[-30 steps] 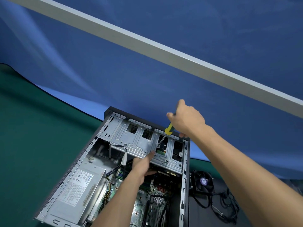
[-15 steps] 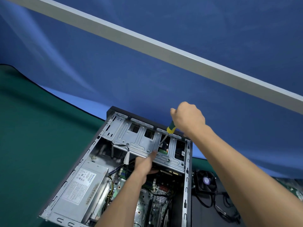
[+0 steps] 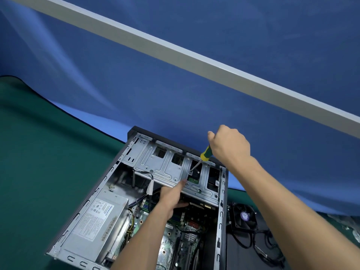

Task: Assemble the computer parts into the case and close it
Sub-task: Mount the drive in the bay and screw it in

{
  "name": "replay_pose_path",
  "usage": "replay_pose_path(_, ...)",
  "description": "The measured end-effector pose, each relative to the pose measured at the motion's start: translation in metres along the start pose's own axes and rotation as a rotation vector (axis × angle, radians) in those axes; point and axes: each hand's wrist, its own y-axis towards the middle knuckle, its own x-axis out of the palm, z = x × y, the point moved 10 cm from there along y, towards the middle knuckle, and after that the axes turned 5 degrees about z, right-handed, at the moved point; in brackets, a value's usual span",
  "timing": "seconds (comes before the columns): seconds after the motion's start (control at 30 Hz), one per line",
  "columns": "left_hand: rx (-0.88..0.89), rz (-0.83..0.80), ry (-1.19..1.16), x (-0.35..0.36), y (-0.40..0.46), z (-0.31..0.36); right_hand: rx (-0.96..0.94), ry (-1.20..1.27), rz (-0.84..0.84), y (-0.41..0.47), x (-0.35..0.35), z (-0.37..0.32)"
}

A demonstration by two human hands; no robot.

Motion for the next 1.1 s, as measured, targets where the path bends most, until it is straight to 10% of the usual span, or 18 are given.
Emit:
replay_pose_path(0.4, 0.012, 0.048, -0.08, 0.0, -0.007, 0.002, 0.219, 0.29, -0.336, 0.003, 0.015, 0.021)
replay_pose_path(1.1, -0.002, 0.039, -0.133, 0.002, -0.004, -0.001, 0.023, 0.008, -0.145, 0.008, 0.005, 0.01)
